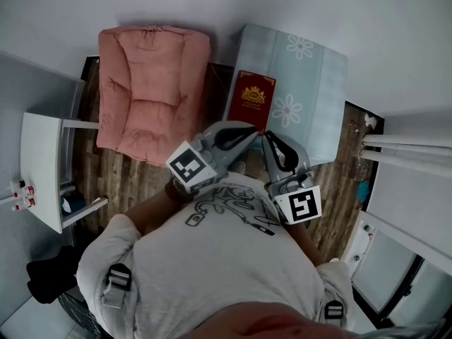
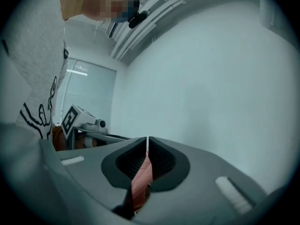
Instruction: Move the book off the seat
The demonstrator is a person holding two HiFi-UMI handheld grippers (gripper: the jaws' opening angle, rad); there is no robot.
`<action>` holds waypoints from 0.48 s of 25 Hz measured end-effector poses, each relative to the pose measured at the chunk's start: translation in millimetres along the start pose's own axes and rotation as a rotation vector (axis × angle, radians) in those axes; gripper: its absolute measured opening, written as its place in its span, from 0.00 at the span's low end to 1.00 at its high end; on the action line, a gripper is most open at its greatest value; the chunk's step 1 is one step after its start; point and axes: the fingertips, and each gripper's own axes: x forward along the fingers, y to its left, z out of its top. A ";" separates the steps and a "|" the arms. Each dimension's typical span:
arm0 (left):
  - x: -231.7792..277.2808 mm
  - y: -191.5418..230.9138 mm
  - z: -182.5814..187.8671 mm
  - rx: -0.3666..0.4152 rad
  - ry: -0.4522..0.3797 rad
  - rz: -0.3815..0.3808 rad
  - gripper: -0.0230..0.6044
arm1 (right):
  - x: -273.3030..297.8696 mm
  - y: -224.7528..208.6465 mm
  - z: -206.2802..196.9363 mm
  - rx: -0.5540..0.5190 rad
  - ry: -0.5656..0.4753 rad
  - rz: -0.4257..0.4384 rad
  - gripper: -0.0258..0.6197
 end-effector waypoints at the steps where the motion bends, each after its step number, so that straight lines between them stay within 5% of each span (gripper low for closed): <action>1: 0.2 0.5 -0.2 0.000 -0.001 0.002 0.04 | 0.1 -0.3 -0.1 -0.001 0.001 0.001 0.07; 12: 1.7 5.6 -7.9 0.015 0.016 0.006 0.04 | 0.9 -3.8 -3.1 -0.003 0.007 0.004 0.07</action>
